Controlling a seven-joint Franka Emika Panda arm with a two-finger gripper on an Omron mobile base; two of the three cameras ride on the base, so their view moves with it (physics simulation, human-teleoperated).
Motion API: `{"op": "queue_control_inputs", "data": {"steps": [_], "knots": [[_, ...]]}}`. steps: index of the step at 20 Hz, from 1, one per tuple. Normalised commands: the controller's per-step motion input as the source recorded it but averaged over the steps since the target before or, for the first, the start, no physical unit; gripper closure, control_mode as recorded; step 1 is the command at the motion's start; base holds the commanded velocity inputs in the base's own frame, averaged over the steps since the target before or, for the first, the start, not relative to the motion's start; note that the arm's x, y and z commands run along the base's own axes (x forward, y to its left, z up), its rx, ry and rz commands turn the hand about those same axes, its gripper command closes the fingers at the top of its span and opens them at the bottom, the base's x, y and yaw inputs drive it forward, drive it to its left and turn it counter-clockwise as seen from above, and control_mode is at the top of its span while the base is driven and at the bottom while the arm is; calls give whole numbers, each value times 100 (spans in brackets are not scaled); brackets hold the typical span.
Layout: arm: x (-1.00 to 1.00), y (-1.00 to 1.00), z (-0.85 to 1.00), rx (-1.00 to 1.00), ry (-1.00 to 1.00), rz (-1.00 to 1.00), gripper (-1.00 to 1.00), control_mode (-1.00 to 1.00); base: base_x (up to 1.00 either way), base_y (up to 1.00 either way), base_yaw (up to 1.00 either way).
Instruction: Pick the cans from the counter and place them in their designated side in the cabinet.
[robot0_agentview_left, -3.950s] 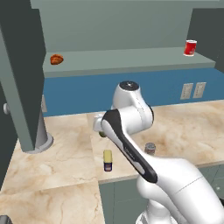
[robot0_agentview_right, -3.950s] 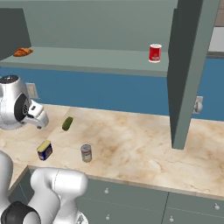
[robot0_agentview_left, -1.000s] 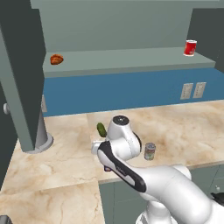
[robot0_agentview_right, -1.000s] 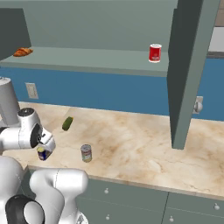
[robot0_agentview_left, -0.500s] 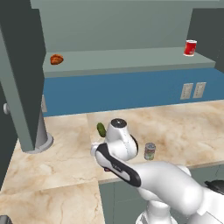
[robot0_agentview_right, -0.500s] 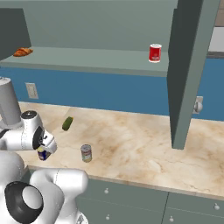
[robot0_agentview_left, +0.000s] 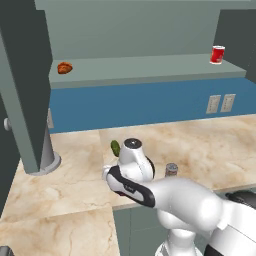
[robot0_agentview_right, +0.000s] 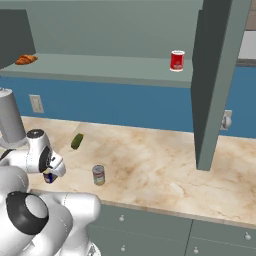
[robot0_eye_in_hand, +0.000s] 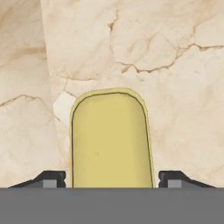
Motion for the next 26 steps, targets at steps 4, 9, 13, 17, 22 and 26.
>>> {"op": "queue_control_inputs", "data": {"steps": [4,9,13,17,22,26], "knots": [[0,0,0,0,0,0,100,-100,0,0,0],[-5,-1,29,0,-6,0,100,-100,0,0,0],[-13,-10,75,-4,-11,0,100,-100,0,0,0],[-11,-22,73,-5,-6,0,100,-100,0,0,0],[-7,-32,66,-1,-5,1,100,-100,0,0,0],[-18,-36,64,0,-9,3,100,-100,0,0,0]]}}
